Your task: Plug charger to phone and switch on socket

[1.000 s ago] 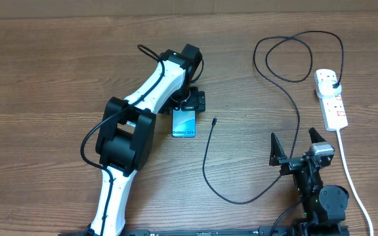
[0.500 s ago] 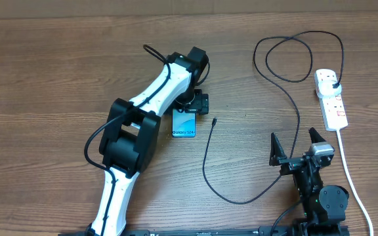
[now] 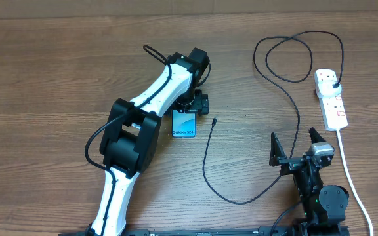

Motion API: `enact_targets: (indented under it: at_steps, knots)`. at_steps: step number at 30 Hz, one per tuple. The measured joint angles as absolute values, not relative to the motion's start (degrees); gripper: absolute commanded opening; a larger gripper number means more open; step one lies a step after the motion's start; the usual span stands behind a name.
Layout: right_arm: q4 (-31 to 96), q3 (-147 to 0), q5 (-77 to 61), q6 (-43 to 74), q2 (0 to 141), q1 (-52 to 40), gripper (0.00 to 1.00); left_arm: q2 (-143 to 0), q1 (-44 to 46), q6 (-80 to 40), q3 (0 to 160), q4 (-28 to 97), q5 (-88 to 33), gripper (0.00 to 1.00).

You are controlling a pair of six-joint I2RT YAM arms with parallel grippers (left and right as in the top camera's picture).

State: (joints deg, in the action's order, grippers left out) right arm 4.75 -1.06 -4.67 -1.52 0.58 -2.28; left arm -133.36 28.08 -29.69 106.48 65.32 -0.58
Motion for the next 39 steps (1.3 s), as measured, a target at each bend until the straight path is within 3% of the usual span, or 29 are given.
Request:
enact_targets:
  at_steps: [39]
  knots:
    - [4.8,-1.1,-4.7,-1.5,0.6,-2.3,1.00,-133.4,27.2,-29.6,106.5,64.6,-0.8,1.00]
